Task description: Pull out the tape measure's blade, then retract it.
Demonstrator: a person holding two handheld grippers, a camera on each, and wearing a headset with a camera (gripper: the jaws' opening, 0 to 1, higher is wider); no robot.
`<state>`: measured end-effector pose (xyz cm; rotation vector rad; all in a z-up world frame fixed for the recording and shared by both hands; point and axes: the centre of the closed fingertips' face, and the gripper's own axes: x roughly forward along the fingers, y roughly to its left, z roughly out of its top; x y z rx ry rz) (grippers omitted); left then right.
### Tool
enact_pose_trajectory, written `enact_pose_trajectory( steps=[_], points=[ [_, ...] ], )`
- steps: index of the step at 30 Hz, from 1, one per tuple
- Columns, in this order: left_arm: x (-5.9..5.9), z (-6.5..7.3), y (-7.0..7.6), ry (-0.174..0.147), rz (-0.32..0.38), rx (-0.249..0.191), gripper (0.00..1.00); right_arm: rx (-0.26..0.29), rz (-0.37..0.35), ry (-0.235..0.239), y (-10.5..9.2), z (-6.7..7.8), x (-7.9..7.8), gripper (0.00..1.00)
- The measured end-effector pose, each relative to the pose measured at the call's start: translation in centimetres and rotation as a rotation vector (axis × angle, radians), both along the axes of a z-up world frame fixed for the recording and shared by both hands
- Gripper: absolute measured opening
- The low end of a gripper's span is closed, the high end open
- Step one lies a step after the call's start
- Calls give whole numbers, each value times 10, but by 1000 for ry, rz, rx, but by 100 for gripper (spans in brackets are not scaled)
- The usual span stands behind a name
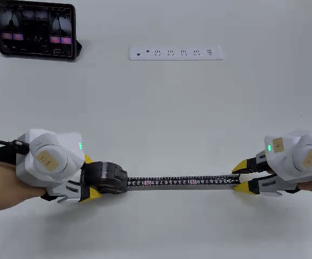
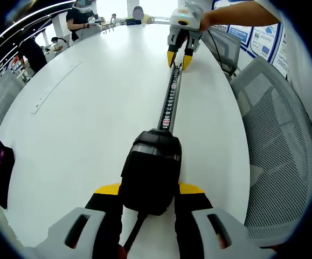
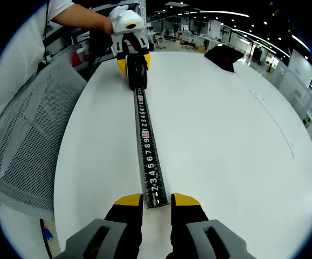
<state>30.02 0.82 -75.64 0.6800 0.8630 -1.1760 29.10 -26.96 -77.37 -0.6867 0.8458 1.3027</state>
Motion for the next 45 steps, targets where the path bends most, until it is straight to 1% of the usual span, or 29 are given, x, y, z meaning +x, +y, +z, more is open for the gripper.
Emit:
enact_pose_trajectory(
  steps=[4, 7, 9, 13, 15, 16, 18, 20, 22, 24, 26, 28, 30, 32, 35, 36, 43, 45],
  points=[
    [-1, 1, 0, 2, 8, -2, 34, 5, -13, -1, 1, 1, 1, 18],
    [-1, 4, 0, 6, 22, -15, 38, 20, -42, 3, 2, 5, 1, 21],
    [-2, 5, 0, 3, 27, -20, 39, 29, -66, 7, 2, 8, 2, 23],
    [-1, 7, 3, 2, 54, -29, 40, 43, -93, -2, 4, 12, 2, 26],
    [-1, 8, 4, 3, 70, -39, 41, 49, -114, -12, 4, 13, 3, 28],
    [1, 10, 5, -16, 81, -45, 41, 70, -143, 4, 6, 15, 1, 29],
    [1, 12, 5, -10, 99, -59, 43, 73, -153, -4, 6, 16, 1, 31],
    [2, 16, 4, -5, 135, -86, 44, 86, -184, 3, 7, 17, -1, 35],
    [3, 19, 4, -17, 149, -98, 48, 85, -193, -8, 8, 17, -3, 38],
    [1, 21, 4, -13, 162, -107, 49, 85, -205, -9, 9, 18, -4, 41],
    [0, 24, 4, -23, 173, -119, 51, 86, -225, -21, 9, 19, -3, 46],
    [-1, 26, 4, -26, 194, -130, 54, 90, -238, -24, 9, 19, -2, 50],
    [-3, 27, 3, -24, 204, -138, 57, 92, -246, -30, 9, 20, -2, 52],
    [-5, 28, 3, -32, 214, -145, 60, 98, -262, -36, 10, 21, -2, 56],
    [-7, 29, 3, -38, 231, -158, 64, 102, -275, -38, 11, 22, -5, 58],
    [-8, 30, 3, -35, 238, -161, 65, 105, -283, -39, 11, 23, -7, 59],
    [-13, 34, 7, -46, 282, -187, 72, 116, -320, -47, 12, 27, -11, 69],
    [-14, 35, 10, -48, 302, -196, 74, 124, -341, -52, 13, 29, -11, 73]
  ],
)
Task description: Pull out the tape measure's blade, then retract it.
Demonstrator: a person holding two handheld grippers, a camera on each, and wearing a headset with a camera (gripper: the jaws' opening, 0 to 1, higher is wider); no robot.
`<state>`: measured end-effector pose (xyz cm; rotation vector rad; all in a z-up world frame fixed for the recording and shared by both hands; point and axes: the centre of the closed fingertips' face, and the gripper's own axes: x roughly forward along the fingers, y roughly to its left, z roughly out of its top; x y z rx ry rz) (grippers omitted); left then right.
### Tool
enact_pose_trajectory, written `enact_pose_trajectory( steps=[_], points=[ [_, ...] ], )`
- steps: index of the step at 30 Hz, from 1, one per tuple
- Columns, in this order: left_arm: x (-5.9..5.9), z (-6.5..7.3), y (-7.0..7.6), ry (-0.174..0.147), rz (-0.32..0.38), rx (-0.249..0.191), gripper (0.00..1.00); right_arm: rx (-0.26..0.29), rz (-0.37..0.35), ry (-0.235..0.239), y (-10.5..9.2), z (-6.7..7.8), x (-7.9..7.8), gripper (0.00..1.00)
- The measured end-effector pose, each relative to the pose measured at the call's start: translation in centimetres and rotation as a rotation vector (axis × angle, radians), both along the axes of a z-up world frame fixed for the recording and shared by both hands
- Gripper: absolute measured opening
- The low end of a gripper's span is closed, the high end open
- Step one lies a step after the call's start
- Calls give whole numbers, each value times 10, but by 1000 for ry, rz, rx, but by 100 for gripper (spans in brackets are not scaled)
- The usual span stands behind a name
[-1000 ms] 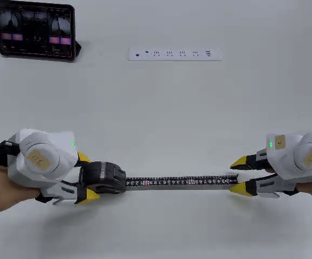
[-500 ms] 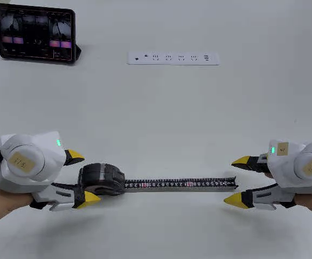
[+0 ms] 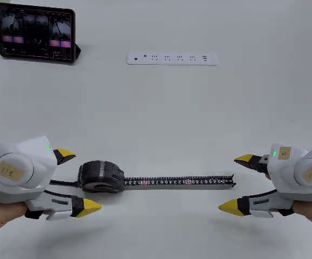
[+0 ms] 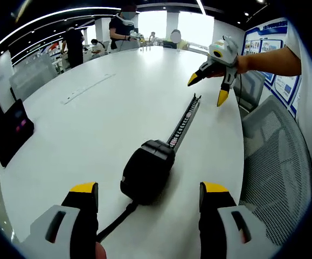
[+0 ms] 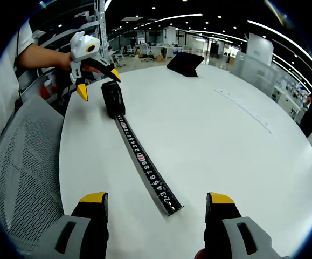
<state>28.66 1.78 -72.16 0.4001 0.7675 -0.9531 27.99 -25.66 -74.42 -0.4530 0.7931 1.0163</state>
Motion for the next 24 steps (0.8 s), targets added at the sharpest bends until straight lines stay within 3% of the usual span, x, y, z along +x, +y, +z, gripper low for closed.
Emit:
enact_pose_trajectory(
  steps=[4, 9, 24],
  points=[
    [-3, 0, 5, -2, 30, -10, 78, 1, -22, -17, 2, 5, 0, 80],
    [-7, -1, 11, -1, 66, -29, 82, 11, -35, -21, 4, 9, -3, 82],
    [-24, 6, 27, 0, 162, -130, 89, 58, -96, -44, 6, 25, -15, 94]
  ],
)
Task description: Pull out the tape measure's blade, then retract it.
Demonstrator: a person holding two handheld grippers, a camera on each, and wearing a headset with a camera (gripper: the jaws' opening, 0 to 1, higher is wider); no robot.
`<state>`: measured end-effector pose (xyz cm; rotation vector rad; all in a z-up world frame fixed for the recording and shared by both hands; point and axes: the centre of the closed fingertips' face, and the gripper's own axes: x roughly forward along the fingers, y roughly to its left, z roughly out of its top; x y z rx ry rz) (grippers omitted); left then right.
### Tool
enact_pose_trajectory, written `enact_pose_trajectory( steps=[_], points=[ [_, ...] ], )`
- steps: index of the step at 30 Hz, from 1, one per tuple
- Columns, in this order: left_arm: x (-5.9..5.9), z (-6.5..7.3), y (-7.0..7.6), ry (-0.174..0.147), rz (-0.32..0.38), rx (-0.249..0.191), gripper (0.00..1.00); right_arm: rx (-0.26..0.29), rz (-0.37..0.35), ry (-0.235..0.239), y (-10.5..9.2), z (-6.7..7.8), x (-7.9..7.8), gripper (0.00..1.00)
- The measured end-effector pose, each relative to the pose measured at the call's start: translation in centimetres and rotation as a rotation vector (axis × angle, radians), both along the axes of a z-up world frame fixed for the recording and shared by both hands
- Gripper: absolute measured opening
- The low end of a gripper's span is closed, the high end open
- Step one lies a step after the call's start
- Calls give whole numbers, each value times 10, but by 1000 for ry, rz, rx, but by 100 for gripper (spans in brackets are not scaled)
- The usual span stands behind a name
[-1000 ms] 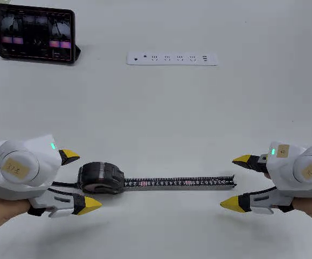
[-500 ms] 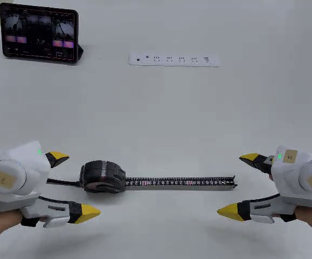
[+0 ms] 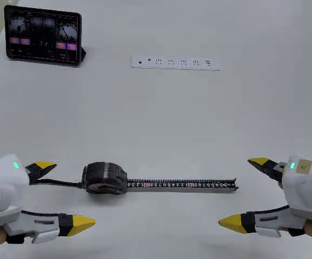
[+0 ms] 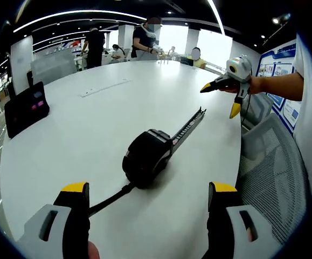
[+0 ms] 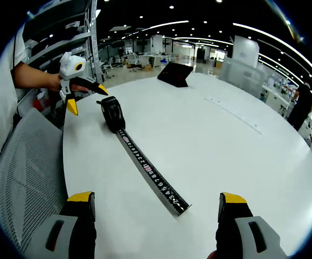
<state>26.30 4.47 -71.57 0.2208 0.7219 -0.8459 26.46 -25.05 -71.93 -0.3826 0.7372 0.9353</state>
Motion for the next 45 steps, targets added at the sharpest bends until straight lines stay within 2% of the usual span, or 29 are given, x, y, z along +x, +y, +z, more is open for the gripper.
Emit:
enact_pose_trajectory(
  steps=[3, 5, 7, 11, 19, 25, 31, 45],
  points=[
    [-5, 1, 2, 0, 11, -16, 90, 25, -5, 10, 2, 2, -5, 98],
    [-7, 1, 4, -7, 18, -17, 90, 19, -7, 6, 1, 3, -7, 98],
    [-9, 1, 5, 3, 33, -32, 92, 22, -14, 3, 0, 5, -9, 99],
    [-14, 2, 7, 2, 49, -46, 95, 28, -22, 1, 1, 7, -14, 99],
    [-25, 3, 13, -4, 76, -59, 98, 57, -52, -5, -2, 10, -22, 99],
    [-33, 0, 16, -18, 94, -52, 97, 78, -74, -6, -4, 8, -29, 99],
    [-37, -4, 20, -14, 109, -50, 97, 86, -92, -10, -6, 5, -32, 99],
    [-37, -3, 18, -12, 114, -59, 96, 91, -100, 1, -6, -3, -37, 99]
  ],
)
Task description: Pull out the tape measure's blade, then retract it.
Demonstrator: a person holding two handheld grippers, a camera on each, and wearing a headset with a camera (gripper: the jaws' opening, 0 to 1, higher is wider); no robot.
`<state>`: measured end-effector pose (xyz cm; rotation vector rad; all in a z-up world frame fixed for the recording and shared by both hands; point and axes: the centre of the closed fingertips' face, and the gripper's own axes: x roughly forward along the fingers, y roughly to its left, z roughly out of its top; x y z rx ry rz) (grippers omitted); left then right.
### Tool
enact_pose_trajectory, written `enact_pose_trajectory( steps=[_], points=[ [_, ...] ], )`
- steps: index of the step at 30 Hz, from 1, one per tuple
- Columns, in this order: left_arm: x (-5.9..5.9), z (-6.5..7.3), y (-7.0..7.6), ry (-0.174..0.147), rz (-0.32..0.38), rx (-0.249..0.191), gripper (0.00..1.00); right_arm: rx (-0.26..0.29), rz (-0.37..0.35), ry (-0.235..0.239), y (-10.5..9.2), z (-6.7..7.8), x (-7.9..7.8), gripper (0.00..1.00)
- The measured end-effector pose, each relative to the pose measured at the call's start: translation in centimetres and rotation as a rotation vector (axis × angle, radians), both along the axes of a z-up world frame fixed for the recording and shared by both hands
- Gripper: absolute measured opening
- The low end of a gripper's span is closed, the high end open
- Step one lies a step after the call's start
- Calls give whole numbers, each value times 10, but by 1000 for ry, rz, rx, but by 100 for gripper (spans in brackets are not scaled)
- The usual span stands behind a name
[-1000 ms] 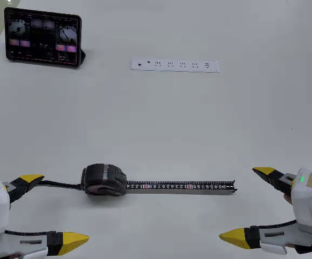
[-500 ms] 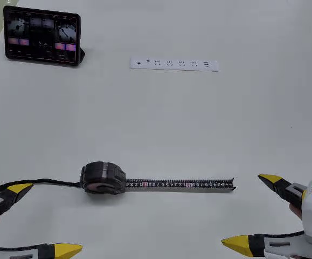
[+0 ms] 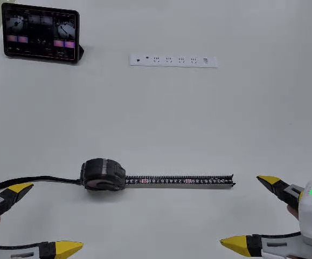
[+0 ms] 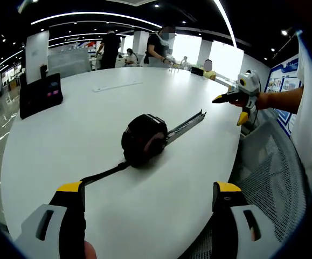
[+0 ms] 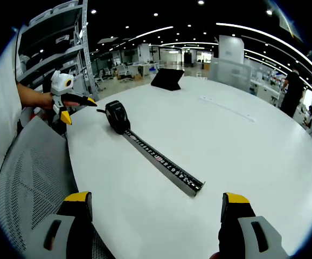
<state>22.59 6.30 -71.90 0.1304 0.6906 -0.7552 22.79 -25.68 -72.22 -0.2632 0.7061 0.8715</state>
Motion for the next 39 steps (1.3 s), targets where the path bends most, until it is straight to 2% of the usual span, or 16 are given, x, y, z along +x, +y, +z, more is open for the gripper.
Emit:
enact_pose_trajectory(
  steps=[7, 39],
  points=[
    [-3, -2, 2, 7, 6, 0, 96, -2, 7, 2, 2, -1, -1, 99],
    [2, 2, -1, 4, 8, -8, 95, 12, 39, -2, 20, -6, -1, 99]
  ],
)
